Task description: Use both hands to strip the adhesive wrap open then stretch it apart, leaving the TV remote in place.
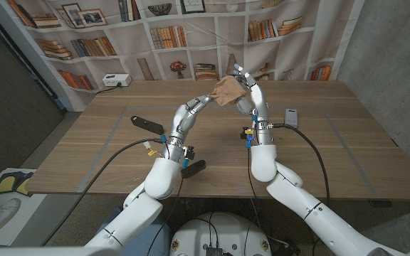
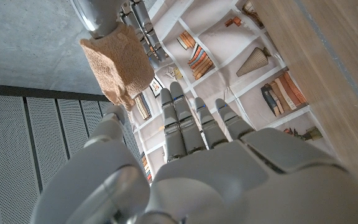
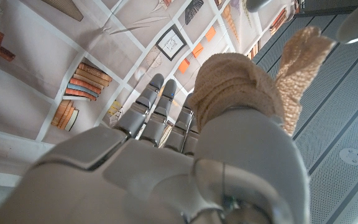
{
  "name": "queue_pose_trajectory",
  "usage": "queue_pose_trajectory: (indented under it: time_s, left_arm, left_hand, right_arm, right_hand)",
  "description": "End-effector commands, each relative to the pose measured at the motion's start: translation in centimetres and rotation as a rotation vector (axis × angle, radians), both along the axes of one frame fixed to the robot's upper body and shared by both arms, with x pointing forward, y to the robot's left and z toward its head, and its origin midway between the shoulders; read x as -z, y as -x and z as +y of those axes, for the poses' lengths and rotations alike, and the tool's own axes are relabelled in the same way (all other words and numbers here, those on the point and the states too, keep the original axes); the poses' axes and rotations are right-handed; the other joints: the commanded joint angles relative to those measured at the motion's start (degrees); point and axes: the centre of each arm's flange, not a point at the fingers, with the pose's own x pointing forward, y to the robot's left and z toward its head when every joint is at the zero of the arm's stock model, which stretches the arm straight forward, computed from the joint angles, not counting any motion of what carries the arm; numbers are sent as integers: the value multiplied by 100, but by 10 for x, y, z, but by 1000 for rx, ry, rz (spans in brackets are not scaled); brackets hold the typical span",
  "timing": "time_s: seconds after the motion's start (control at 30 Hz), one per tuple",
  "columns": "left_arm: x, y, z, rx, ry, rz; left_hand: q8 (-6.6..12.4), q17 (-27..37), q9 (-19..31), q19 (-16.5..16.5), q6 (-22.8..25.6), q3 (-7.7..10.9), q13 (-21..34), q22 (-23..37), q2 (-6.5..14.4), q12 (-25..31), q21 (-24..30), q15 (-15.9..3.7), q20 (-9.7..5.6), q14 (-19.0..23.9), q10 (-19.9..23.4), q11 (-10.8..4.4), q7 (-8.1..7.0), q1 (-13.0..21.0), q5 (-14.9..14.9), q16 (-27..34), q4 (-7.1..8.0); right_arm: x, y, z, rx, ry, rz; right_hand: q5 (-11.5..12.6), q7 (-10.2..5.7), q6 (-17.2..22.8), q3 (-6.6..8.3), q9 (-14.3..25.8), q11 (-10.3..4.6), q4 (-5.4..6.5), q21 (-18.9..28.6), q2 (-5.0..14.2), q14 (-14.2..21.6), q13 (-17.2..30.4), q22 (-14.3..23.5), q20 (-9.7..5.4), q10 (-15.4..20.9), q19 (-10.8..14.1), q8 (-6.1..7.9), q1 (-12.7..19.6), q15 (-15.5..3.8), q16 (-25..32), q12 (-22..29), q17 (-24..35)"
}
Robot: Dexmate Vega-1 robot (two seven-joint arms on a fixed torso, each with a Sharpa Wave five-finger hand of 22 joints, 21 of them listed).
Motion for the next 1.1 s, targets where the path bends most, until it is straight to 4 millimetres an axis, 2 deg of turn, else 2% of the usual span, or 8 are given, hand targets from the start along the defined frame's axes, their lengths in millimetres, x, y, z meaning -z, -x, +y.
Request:
queue_pose_trajectory:
  time_s: [0.03, 0.13, 0.33, 0.67, 0.73, 0.8, 0.87, 1.1]
  left_arm:
    - [-2, 6, -8, 25, -6, -21]
    - [-1, 8, -10, 33, -4, -24]
    - [0, 8, -13, 60, 6, -14]
    - [4, 10, -13, 40, 9, -4]
    - [4, 11, -13, 35, 20, -7]
    - [4, 11, -12, 26, 26, -9]
    - [4, 11, -12, 31, 38, -2]
    - [7, 9, -12, 43, 80, 10]
  left_hand:
    - [32, 32, 27, 2, 130, -34, 50, 8, -62, 70, -17, -25, -26, 96, 142, -59, -40, 69, -20, 58, -25]
    - [71, 39, 37, 0, 246, -78, 93, 7, -116, 115, -20, -27, -9, 152, 260, -123, -42, 95, -18, 79, -20]
    - [84, 44, 48, -7, 292, -96, 139, 7, -133, 130, -23, -52, 44, 186, 288, -138, -60, 157, -10, 89, -25]
    - [67, 48, 68, 21, 260, -8, 258, 8, -9, 146, -13, -83, 103, 185, 275, -196, -122, 539, 32, 82, -85]
    - [71, 50, 74, 45, 272, 23, 295, 9, 42, 163, -5, -93, 149, 190, 303, -246, -137, 668, 41, 83, -91]
    - [113, 57, 90, 94, 369, 79, 380, 13, 156, 210, 10, -161, 182, 291, 389, -343, -227, 945, 46, 125, -101]
    - [124, 59, 99, 106, 388, 97, 422, 14, 203, 221, 11, -164, 197, 319, 403, -409, -273, 1071, 45, 136, -101]
    - [230, 97, 208, 245, 455, 85, 608, 24, 358, 264, 53, -295, 294, 531, 477, -498, -423, 1509, 18, 246, -71]
  right_arm:
    - [2, -3, 3, 9, 5, 7]
    - [2, -4, 2, 15, 4, 11]
    - [4, -5, 2, 28, 8, 8]
    - [6, -2, 5, 38, 18, -8]
    - [7, -2, 6, 38, 17, -8]
    - [7, -2, 6, 38, 21, -9]
    - [8, -2, 6, 41, 25, -10]
    - [12, -1, 8, 48, 35, -13]
  right_hand:
    - [-11, 16, -36, -6, 4, -5, -13, -13, 20, -53, 1, 10, 4, -9, -52, 3, -33, -956, -27, -32, 21]
    - [-9, 20, -40, -2, 4, 5, -25, -16, 28, -64, -3, 10, 6, -8, -53, 5, -24, -964, -22, -49, 24]
    - [-9, 28, -48, 2, 4, 6, -46, -25, 31, -85, -9, 11, 18, -8, -63, 7, -11, -966, -21, -76, 21]
    - [-9, 18, -64, 16, 5, 9, -100, -39, 41, -173, -12, 13, 16, -3, -73, 13, 33, -962, -28, -129, 24]
    - [-10, 10, -64, 16, 6, 3, -102, -44, 45, -180, -11, 13, 8, -7, -83, 14, 33, -960, -26, -137, 26]
    - [-10, 9, -67, 15, 6, 5, -105, -46, 48, -189, -9, 13, 9, -4, -84, 15, 33, -960, -24, -143, 28]
    - [-11, 6, -66, 15, 6, 1, -109, -51, 50, -209, -6, 13, 0, -8, -93, 17, 32, -958, -27, -153, 28]
    - [-13, -2, -69, 21, 7, 12, -150, -63, 43, -249, 1, 14, -4, 11, -108, 22, 66, -969, -26, -176, 25]
